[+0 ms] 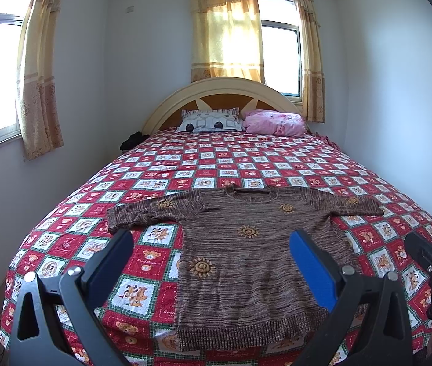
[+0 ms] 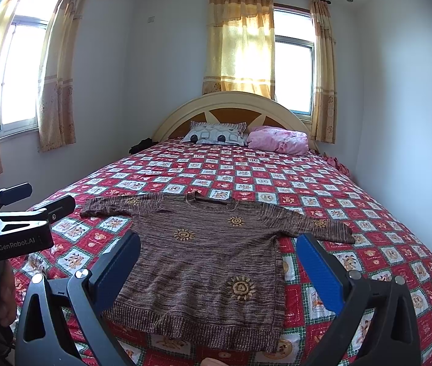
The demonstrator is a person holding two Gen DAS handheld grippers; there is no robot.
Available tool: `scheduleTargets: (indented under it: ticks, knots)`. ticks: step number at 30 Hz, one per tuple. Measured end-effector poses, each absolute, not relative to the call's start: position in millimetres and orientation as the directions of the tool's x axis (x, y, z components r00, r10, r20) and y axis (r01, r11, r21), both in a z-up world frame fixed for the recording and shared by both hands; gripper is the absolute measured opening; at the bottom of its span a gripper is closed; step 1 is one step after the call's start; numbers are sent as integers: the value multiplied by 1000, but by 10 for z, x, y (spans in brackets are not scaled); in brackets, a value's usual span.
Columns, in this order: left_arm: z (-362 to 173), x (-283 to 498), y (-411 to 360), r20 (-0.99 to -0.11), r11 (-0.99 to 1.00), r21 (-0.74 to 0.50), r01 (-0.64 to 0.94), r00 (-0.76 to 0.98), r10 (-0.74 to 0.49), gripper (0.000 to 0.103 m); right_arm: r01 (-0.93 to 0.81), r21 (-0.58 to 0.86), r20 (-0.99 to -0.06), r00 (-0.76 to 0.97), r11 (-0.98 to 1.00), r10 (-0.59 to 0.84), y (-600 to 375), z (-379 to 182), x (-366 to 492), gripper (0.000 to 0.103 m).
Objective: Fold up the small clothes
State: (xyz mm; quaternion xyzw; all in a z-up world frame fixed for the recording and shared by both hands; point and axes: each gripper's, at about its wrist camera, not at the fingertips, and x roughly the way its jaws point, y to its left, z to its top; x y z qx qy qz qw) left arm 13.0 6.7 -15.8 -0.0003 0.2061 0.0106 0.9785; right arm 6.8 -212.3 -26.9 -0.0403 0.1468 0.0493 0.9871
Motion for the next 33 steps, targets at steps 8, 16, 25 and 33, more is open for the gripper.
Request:
scheduleTargets:
  ticks: [8, 16, 25, 33]
  knots:
    - [-194, 140, 83, -407, 1000, 7, -24, 913, 25, 103, -111, -66, -301, 950, 992, 86, -2136, -307, 85, 102]
    - [-252, 185, 25, -418, 1000, 15, -25, 908, 29, 103, -105, -61, -309, 948, 993, 81, -2184, -355, 139, 102]
    - [-492, 411, -51, -465, 999, 51, -18, 885, 40, 103, -114, -38, -390, 916, 993, 91, -2327, -694, 491, 102]
    - [-918, 848, -45, -541, 994, 109, -3, 839, 62, 103, -43, 0, -487, 873, 999, 37, -2694, -1071, 973, 102]
